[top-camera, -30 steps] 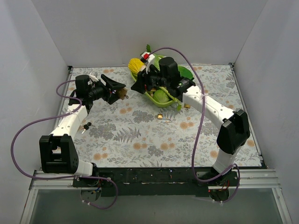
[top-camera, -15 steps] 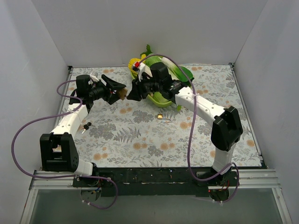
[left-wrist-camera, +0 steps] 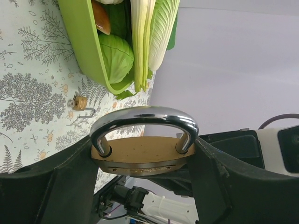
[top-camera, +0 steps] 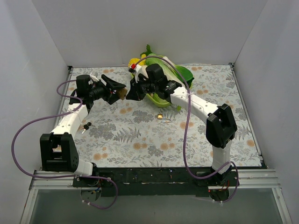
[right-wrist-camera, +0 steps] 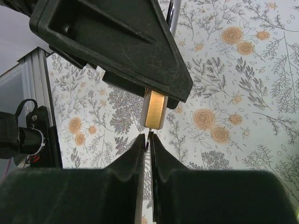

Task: Lock with the key
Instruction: Lock the lock, then place the lock at the center of the board.

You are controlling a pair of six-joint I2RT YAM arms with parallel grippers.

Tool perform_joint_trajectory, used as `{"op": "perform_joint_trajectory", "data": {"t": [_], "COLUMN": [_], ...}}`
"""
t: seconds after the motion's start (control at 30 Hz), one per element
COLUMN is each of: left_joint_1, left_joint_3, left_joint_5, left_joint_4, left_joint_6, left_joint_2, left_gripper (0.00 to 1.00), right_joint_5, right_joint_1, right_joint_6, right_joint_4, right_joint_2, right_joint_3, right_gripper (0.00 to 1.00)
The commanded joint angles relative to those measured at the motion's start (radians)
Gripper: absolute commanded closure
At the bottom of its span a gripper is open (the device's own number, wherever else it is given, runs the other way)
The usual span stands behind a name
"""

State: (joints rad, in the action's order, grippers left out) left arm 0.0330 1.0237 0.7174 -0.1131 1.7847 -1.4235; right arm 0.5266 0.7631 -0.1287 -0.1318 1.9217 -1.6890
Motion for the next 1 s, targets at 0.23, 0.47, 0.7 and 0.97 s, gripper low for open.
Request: {"op": "perform_joint_trajectory", "data": {"t": [0.23,0.47,0.7,0.97], "left_joint_1": [0.001,-0.088,-0.116,-0.113], "left_joint_3": [0.084,0.174,0.337,0.42], "left_joint_5": [-0.071,-0.162,-0.187,-0.323], "left_joint_4": [-0.017,-0.03,-0.149,-0.785], "left_joint_6": [-0.01,-0.011,-0.271,-0.913], "left_joint_2": [0.025,-0.054,-0.133,-0.158], "left_gripper": [1.0,1.0,1.0,1.0], "right_joint_5": [-0.005,-0.01,-0.004,-0.025], "right_joint_1": [0.01,0.013,0.013,-0.022], "right_joint_6": [-0.003,-0.017,-0.031,-0.003], "right_joint_4": [0.069,0.073,0.095,0.101], "right_joint_2": [-0.039,-0.131,-0.233,-0.274], "right_joint_3": [0.009,0.181,0.339,0.393], "right_gripper": [0.99,0.99,0.99,0.99]}}
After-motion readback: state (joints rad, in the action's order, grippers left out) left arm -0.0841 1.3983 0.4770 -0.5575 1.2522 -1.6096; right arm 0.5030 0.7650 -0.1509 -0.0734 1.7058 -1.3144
